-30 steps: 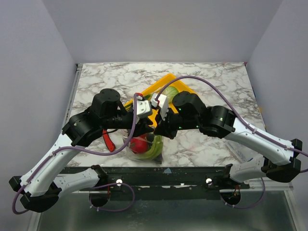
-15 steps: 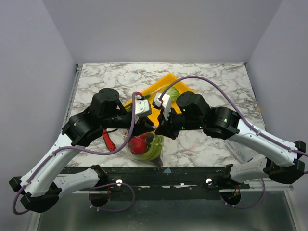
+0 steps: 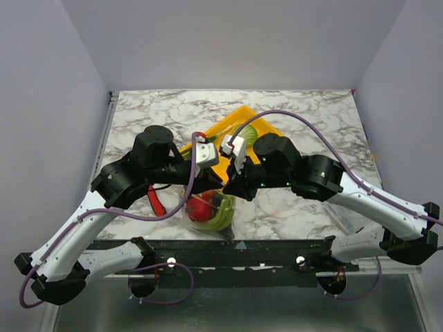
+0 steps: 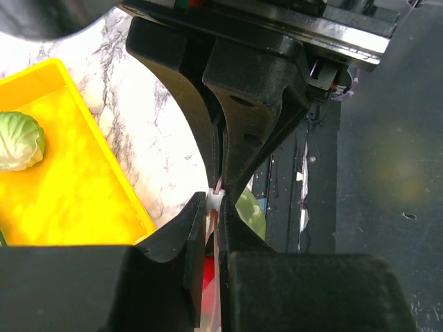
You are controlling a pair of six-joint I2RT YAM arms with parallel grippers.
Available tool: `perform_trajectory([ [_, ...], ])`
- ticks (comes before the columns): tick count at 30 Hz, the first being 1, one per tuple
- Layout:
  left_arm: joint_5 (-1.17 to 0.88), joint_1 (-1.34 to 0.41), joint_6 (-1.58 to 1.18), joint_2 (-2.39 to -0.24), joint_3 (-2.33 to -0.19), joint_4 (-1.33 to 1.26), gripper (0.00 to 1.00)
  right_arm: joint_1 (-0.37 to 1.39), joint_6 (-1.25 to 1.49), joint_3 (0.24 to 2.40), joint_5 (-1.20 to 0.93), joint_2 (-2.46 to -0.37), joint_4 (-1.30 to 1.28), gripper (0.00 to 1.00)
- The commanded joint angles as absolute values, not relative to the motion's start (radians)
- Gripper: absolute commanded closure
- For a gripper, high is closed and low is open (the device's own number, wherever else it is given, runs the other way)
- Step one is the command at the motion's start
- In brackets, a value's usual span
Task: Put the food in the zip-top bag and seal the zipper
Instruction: Zip the zipper food storage bag at the center of the board.
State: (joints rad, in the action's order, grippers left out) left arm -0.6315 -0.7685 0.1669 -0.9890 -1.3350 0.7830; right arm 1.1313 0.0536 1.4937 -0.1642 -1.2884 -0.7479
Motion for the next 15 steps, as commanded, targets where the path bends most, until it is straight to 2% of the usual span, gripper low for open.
perform_trajectory([
  [1, -0.689, -0.768, 0.169, -0.995, -1.349, 0.781, 0.94, 1.136, 0.073, 1.47, -0.168, -1.265, -0.668, 1.0],
  [4, -0.687, -0.767, 0.172, -0.994, -1.345, 0.788, 1.0, 1.137, 0.082, 1.461, -0.159, -1.257, -0.658, 1.0],
  [15, -0.568, -0.754, 0.157, -0.929, -1.329, 0.806, 1.0, 1.136, 0.218, 1.344, 0.109, -1.168, -0.608, 1.0],
])
